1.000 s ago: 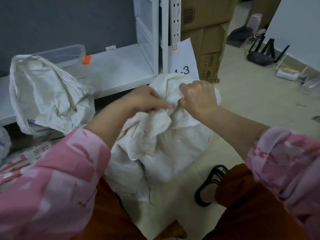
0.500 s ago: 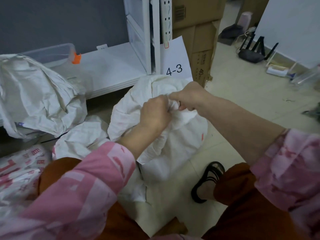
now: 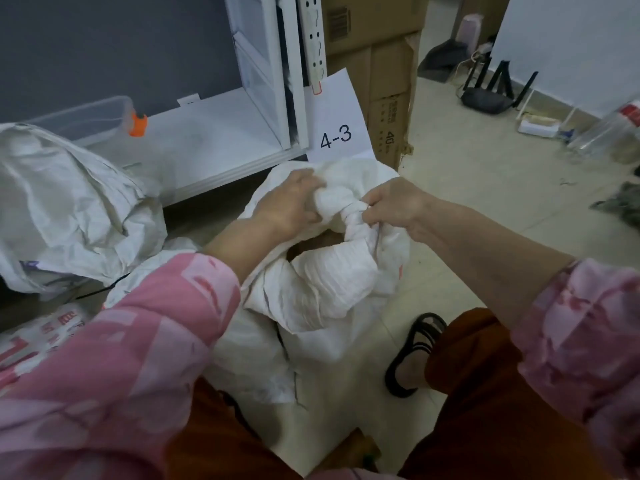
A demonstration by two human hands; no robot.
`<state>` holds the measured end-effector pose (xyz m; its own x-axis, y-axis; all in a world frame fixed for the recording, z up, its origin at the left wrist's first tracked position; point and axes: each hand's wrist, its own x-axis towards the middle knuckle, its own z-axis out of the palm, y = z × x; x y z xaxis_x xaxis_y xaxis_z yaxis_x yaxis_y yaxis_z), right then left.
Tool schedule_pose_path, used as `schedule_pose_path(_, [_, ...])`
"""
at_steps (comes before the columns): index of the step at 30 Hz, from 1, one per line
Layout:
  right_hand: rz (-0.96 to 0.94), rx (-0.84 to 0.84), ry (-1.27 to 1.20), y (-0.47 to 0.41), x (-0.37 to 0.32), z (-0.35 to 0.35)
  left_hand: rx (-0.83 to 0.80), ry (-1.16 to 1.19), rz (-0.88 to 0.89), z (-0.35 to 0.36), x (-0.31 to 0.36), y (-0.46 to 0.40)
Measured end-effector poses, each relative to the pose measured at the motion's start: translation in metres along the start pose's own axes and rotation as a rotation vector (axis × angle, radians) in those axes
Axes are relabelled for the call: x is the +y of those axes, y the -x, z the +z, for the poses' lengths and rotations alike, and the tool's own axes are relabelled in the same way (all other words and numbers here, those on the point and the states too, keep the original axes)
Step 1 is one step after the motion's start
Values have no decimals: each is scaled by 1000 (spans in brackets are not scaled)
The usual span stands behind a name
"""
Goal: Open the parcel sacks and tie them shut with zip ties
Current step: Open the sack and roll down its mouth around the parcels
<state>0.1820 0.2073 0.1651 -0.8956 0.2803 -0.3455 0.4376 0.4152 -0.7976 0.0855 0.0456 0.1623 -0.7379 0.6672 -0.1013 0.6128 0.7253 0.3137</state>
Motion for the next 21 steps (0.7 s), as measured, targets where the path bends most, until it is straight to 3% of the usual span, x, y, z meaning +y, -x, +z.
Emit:
schedule_pose_path(3, [30, 25, 15, 2, 13, -13, -155, 143, -24, -20, 1, -11])
schedule_pose_path(7, [155, 22, -122, 2, 26, -32, -362, 406, -185, -51, -9, -21])
schedule_pose_path(10, [253, -34, -266, -5, 31, -34, -393, 496, -289, -51, -9, -30])
schedule_pose_path(13, [307, -38, -212, -11, 31, -28, -391, 422, -337, -41, 0, -36])
schedule_pose_path(15, [232, 91, 58, -11, 29, -28, -436, 397, -373, -36, 7, -41])
schedule_pose_path(18, [-81, 448, 544, 0, 22, -24, -468, 308, -422, -33, 10, -51])
schedule_pose_path(19, [-192, 507, 569, 6, 20, -19, -468, 313, -430, -32, 10, -54])
schedule_pose_path(21, [-353, 471, 566, 15, 23, -2, -468, 406, -450, -34, 9, -59])
